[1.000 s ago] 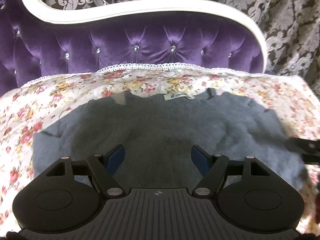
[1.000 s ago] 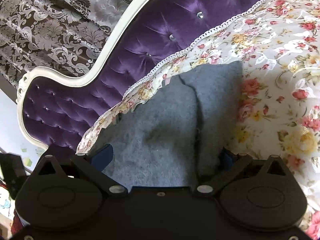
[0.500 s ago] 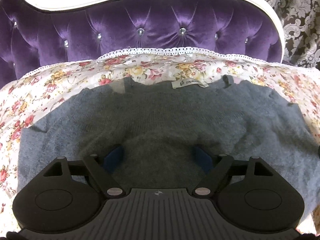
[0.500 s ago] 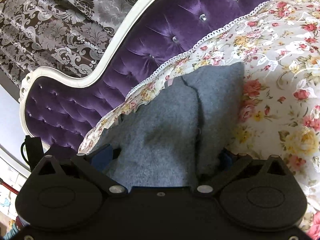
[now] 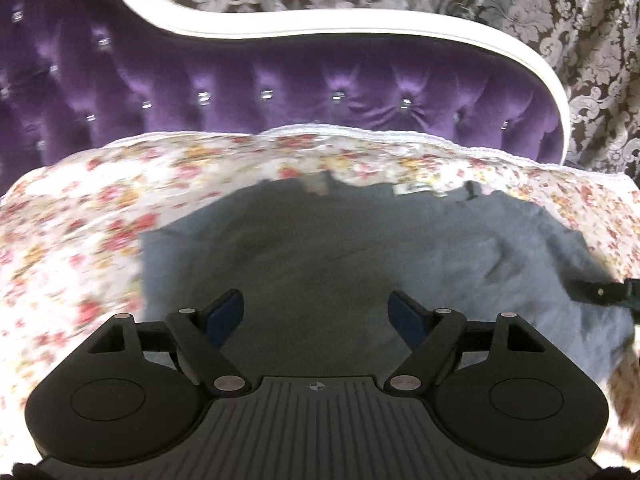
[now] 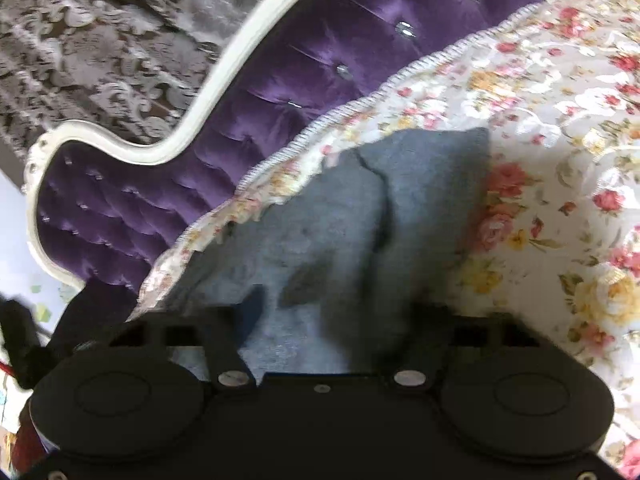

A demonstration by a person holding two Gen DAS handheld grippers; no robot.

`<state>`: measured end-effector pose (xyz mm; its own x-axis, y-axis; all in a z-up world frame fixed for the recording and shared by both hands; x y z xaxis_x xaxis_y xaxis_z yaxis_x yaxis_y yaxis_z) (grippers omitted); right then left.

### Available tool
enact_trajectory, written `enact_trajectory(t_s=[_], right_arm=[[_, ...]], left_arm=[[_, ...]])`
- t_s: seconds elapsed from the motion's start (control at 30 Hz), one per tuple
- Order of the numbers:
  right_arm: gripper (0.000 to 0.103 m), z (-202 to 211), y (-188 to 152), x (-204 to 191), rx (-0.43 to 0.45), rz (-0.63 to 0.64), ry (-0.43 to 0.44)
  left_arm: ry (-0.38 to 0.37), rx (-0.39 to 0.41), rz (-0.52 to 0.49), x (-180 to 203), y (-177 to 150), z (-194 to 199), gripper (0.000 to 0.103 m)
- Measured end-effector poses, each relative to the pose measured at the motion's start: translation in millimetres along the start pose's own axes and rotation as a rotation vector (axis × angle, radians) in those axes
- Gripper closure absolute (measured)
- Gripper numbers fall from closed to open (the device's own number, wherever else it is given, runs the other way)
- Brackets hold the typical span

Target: Fold small clothes

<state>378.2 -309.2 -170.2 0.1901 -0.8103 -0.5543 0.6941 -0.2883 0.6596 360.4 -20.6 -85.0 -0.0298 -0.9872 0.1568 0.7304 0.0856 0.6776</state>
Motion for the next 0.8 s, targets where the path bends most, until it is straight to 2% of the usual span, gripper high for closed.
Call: enact_trajectory(t_s=[0.03, 0.07, 0.23, 0.33, 0.43, 0.63, 0.8], right_arm=[[0.066, 0, 0, 2, -0.005, 0.005, -0.022], [0.068, 0, -1, 2, -0.010, 0.013, -0.036], [0.071, 2, 7, -10, -0.033, 0.074, -0.158], [0.072, 0, 16, -26, -0.062, 0.132, -0.240], [0.073, -3, 31, -55, -0.055, 0.199, -0.269], [0.074, -32, 50, -149, -0.053, 0.364, -0.203], [0.074, -88, 22, -233, -0.111, 0.515, -0.113]], left_arm=[[0.002, 0.001, 0.001, -7, -1, 3, 0.024], [0.006, 0.004, 0.003, -14, -2, 6, 0.024], [0.041, 0.028, 0.026, -52, -5, 18, 0.024], [0.058, 0.030, 0.072, -76, -1, 19, 0.024], [0.059, 0.014, 0.098, -93, 7, 24, 0.024], [0.029, 0.015, 0.175, -121, 16, 30, 0.024], [0.039, 0.017, 0.221, -140, 20, 29, 0.024]])
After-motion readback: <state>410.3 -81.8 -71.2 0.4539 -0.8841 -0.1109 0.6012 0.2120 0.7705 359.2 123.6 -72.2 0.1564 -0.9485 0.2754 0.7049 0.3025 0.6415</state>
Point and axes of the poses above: each gripper's, at about its wrist camera, not at the fingertips, and z roughly against the way its jaws point, x to its right, y to its top, the point moved 10 cm from there along -z, roughly the way its jaws point, and after that the axes turned 9 degrees about z, right-handed, at the moved point
